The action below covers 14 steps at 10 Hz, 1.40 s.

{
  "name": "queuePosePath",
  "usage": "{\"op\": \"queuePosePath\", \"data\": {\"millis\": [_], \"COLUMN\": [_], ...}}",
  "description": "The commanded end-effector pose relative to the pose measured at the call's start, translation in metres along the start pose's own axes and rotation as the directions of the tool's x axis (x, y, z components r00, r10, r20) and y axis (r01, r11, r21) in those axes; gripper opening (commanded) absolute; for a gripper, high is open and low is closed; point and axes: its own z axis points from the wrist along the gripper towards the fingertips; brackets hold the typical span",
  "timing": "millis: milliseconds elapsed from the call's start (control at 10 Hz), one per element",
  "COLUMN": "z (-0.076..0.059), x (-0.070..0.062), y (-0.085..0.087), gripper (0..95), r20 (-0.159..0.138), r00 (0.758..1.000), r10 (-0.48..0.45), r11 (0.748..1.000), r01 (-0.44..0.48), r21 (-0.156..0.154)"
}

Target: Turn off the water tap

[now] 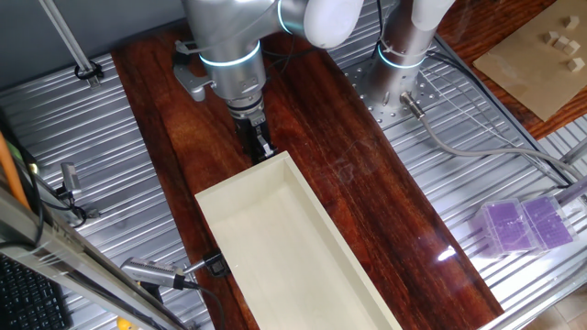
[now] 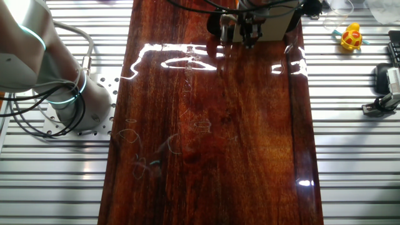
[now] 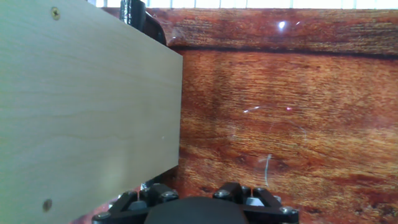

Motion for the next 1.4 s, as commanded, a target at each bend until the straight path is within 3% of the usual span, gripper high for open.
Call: {"op": "queuePosePath", "data": {"millis": [100,600,1400], "z": [-0.002,0.000,0.002], "x": [0.002,0.005,0.020], "y": [-0.002,-0.006,-0.020], "gripper": [57.0,57.0,57.0], "r20": [-0.002,0.002,0.006], "r00": [1.000,0.999,0.998], "r10": [-0.012,-0.033,-0.069], "r11": [1.000,0.999,0.997], "r01": [0.012,0.033,0.069], "r21": [0.005,0.015,0.018]}}
